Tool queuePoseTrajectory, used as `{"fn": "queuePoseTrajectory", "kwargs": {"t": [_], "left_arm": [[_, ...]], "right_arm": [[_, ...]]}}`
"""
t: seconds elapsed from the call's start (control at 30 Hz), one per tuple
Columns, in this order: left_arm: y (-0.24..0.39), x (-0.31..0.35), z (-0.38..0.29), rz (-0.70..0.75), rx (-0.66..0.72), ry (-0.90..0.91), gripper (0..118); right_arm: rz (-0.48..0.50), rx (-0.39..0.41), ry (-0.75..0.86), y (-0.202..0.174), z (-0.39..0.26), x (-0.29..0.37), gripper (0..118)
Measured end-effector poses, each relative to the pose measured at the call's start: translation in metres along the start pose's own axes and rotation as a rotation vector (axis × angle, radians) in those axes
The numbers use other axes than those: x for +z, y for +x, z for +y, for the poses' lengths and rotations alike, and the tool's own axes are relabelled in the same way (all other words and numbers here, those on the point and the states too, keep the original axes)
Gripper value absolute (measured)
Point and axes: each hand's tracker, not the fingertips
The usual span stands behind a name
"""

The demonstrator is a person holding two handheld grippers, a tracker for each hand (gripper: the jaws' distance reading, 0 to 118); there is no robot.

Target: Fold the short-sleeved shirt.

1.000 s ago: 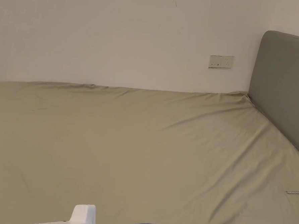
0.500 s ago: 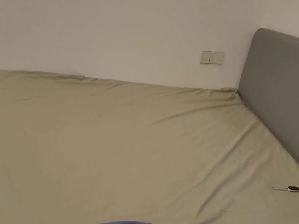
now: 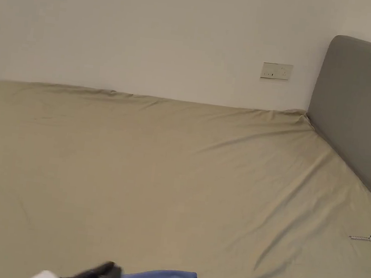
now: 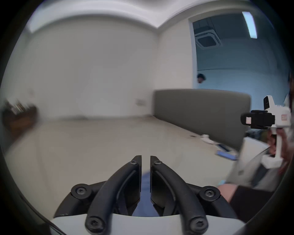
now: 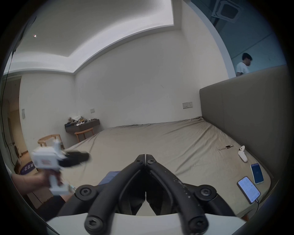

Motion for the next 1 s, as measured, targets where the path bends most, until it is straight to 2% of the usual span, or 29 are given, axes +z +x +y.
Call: {"fn": "queuePoseTrajectory", "kwargs": {"t": [0.07,0.1,0.13,0.17,0.27,0.37,0.47,0.5,0.57,0.6,0.63,0.7,0.73,0.8,0.9,0.97,1.0], "left_arm": [[-0.006,0.038,0.014,0.207,-0.099,0.05,0],[-0.014,0.054,0.02,0.322,-0.09,0.051,0],[-0.027,0.069,0.02,0.321,-0.035,0.065,0],[-0.035,0.078,0.024,0.262,0.01,0.147,0],[-0.045,0.087,0.023,0.336,0.035,0.136,0],[-0.051,0.085,0.022,0.311,0.052,0.123,0],[-0.055,0.078,0.017,0.274,0.111,0.103,0],[-0.055,0.073,0.014,0.263,0.124,0.081,0],[-0.057,0.066,0.008,0.25,0.159,0.066,0],[-0.058,0.062,0.005,0.232,0.175,0.055,0],[-0.058,0.059,0.002,0.23,0.194,0.044,0],[-0.06,0.053,-0.003,0.198,0.234,0.022,0],[-0.062,0.049,-0.005,0.2,0.239,0.009,0],[-0.064,0.04,-0.011,0.179,0.239,-0.041,0],[-0.074,0.025,-0.021,0.128,0.321,-0.102,1],[-0.088,0.006,-0.029,0.026,0.471,-0.168,10],[-0.099,-0.008,-0.034,-0.053,0.556,-0.228,29]], "right_arm": [[-0.007,0.037,-0.004,-0.007,-0.004,-0.008,1],[-0.025,0.072,-0.007,-0.011,-0.006,-0.013,1],[-0.01,0.083,-0.009,-0.015,-0.008,-0.018,1],[0.011,0.076,-0.016,-0.017,-0.008,-0.022,1],[0.064,0.079,-0.029,-0.024,-0.005,-0.039,1],[0.106,0.135,-0.032,-0.03,0.001,-0.065,1],[0.225,0.162,-0.171,-0.032,-0.007,-0.121,1],[0.261,0.163,-0.222,-0.032,-0.019,-0.144,1],[0.307,0.093,-0.348,-0.031,-0.049,-0.19,1],[0.323,0.108,-0.439,-0.032,-0.068,-0.214,1],[0.316,0.113,-0.489,-0.031,-0.092,-0.236,1],[0.289,0.172,-0.643,-0.033,-0.126,-0.268,1],[0.277,0.173,-0.666,-0.031,-0.142,-0.276,1],[0.258,0.126,-0.765,-0.027,-0.164,-0.29,1],[0.269,0.112,-0.724,-0.026,-0.161,-0.286,1],[0.27,0.104,-0.726,-0.025,-0.159,-0.286,1],[0.272,0.114,-0.728,-0.024,-0.161,-0.286,1]]}}
